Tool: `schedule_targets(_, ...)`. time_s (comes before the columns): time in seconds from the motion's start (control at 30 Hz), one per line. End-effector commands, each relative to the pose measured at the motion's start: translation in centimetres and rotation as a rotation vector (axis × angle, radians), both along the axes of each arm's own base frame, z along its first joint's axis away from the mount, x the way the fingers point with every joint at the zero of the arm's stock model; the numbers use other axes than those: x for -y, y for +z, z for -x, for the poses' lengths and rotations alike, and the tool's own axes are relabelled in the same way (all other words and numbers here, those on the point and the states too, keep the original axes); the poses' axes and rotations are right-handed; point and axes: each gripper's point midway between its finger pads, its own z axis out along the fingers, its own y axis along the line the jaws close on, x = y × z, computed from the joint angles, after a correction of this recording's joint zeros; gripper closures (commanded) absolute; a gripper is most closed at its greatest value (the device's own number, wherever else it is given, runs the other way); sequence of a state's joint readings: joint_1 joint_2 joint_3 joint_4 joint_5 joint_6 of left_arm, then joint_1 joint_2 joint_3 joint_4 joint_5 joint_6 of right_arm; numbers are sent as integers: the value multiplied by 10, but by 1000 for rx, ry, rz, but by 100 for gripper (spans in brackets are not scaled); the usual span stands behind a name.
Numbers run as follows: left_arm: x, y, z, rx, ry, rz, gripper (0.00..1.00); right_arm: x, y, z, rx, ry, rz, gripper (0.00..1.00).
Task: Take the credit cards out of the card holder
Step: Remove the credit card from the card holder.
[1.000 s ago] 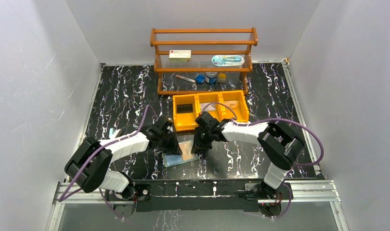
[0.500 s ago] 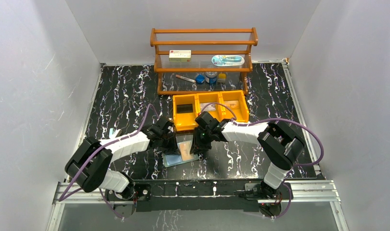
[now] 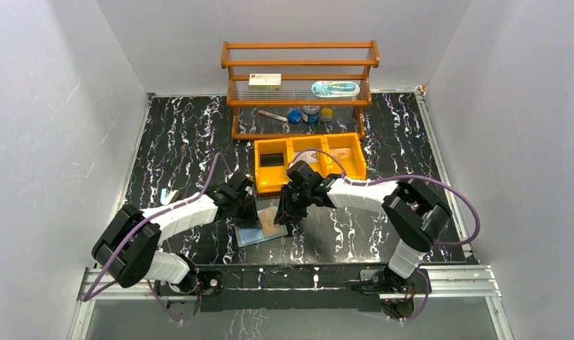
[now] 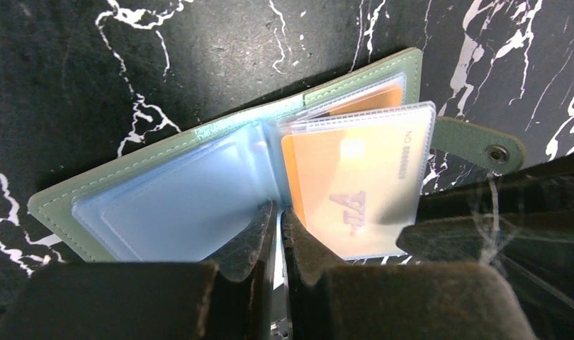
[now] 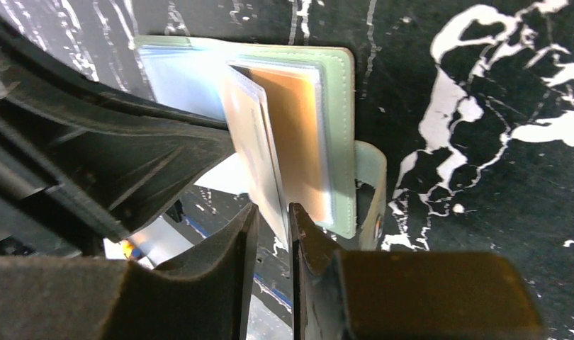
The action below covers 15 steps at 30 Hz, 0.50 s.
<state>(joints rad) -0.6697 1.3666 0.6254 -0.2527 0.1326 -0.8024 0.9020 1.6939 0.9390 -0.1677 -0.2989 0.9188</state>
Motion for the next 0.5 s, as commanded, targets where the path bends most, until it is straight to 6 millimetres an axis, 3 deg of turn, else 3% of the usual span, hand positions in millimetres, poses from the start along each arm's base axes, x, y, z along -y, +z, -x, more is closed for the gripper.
schedule_targets(0.0,-18,-2,7,-8,1,-75,93,-28,52,-13,86,8,-160,70)
schedule_targets(0.47,-16,12,-1,36,10,-64,90,-42,53,-8,45,56,-199,73)
